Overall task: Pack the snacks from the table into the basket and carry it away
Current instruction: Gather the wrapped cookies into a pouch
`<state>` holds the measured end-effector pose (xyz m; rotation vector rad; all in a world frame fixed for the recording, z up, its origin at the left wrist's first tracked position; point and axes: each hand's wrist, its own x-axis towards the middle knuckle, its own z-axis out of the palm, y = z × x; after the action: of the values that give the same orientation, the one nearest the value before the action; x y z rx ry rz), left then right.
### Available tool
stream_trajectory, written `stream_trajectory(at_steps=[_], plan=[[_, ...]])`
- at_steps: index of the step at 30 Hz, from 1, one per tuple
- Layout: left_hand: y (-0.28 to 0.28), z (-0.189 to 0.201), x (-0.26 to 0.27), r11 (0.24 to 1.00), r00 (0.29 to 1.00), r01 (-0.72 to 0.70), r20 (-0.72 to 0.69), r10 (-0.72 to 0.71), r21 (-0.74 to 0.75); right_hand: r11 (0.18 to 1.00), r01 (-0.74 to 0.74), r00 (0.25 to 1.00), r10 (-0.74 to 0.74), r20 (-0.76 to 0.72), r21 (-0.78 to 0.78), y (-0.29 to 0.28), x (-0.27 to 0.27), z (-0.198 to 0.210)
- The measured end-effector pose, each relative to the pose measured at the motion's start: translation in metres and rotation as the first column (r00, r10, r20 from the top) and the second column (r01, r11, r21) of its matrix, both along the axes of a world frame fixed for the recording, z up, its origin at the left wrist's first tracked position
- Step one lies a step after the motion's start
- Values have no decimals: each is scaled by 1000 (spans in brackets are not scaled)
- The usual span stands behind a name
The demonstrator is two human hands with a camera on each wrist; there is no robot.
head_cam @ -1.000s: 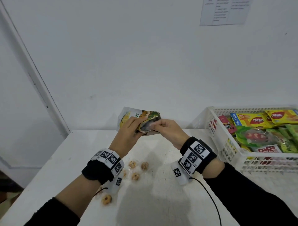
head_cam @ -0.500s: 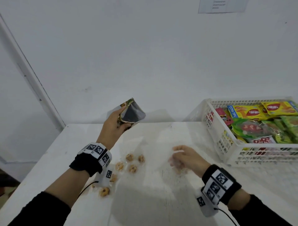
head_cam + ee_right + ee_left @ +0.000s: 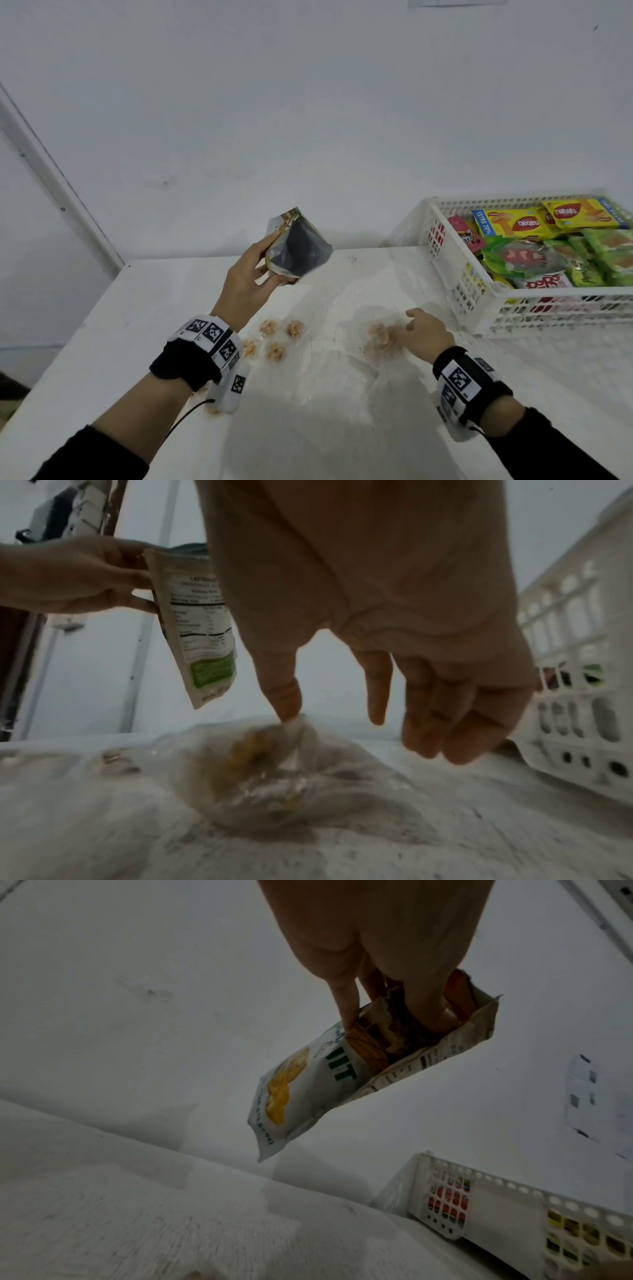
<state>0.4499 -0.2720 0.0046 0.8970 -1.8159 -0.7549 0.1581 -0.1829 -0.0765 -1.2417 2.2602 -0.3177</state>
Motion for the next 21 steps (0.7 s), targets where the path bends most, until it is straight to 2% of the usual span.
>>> stream_trajectory(at_steps=[5, 11, 12, 13, 15, 17, 18, 19, 21], plan=[[-2, -1, 0, 1000, 1000, 11, -3, -11, 1, 997, -39, 999, 40, 21, -62, -7, 2, -4], [-10, 10, 9, 1000, 1000, -9, -28, 8, -21, 997, -71, 997, 72, 1, -9, -6, 6, 6], [-12, 11, 11, 1000, 999, -6, -36, 5, -21, 996, -75, 997, 74, -35, -52, -8, 8, 12], [-12, 11, 12, 1000, 999, 0, -32, -1, -25, 983, -85, 996, 80, -38, -163, -9, 12, 23], [-13, 8, 11, 999, 1000, 18, 2, -18, -37, 868, -77, 987, 135, 83, -490, -14, 28, 53], [-12, 1, 8, 998, 999, 23, 39, -21, -50, 736, -13, 920, 274, 280, -677, -20, 52, 91], [-12, -1, 6, 998, 998, 20, 57, -16, -67, 714, 20, 849, 357, 389, -700, -23, 66, 107], [-12, -4, 4, 994, 997, 14, 82, -6, -105, 720, 46, 757, 427, 494, -693, -25, 80, 120], [-9, -7, -1, 978, 991, 13, 133, 15, -209, 821, 88, 538, 438, 720, -565, -31, 106, 136]])
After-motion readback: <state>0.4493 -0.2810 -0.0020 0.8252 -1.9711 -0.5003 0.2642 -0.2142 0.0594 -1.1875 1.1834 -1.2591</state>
